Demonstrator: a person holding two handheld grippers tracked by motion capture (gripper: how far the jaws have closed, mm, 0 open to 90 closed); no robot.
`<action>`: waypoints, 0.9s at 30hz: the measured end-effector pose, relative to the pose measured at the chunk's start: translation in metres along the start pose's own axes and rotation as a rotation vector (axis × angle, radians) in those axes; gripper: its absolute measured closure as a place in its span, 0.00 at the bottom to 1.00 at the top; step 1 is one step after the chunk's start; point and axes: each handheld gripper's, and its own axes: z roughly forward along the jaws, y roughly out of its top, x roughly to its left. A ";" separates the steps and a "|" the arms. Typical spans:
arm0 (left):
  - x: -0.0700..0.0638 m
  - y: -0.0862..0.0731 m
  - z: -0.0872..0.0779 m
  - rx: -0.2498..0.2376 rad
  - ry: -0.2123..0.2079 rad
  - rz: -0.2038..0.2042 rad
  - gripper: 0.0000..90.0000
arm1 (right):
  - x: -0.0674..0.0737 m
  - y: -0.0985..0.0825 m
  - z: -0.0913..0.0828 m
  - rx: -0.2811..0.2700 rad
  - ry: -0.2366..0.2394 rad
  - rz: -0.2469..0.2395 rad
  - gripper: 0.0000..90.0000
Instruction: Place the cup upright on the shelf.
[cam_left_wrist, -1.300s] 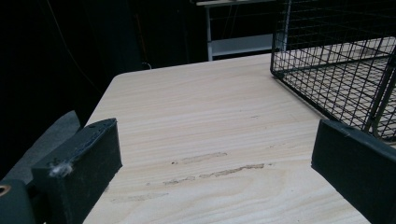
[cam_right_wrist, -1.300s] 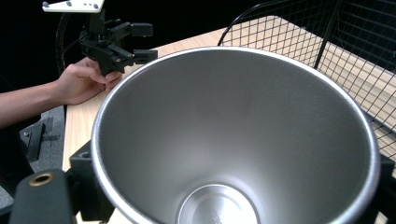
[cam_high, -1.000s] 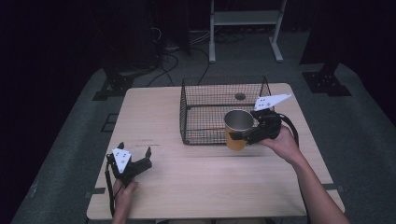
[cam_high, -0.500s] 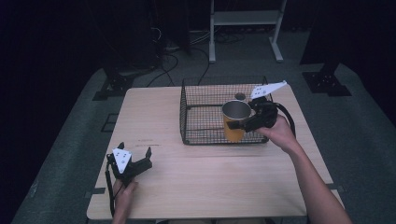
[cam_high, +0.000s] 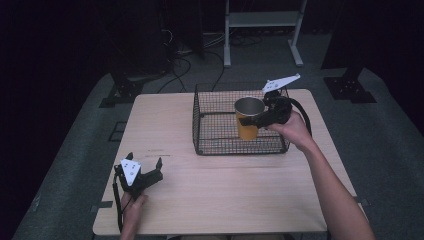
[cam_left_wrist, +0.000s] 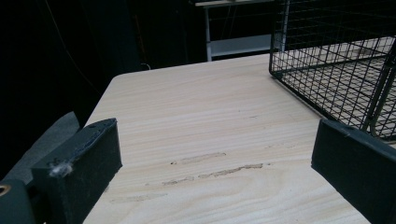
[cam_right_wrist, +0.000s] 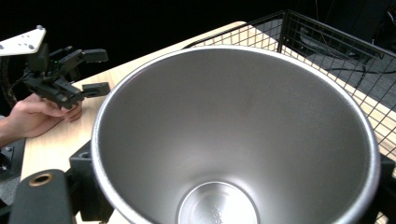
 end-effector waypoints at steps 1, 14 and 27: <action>0.000 0.000 0.000 0.000 0.000 0.000 0.01 | -0.002 0.001 0.001 0.001 -0.002 0.003 0.14; 0.000 0.000 0.000 -0.001 -0.002 0.001 0.01 | -0.025 0.013 0.017 0.041 -0.034 0.020 0.14; 0.000 0.000 0.000 -0.002 -0.003 0.005 0.01 | -0.046 0.009 0.038 0.044 -0.047 0.075 0.14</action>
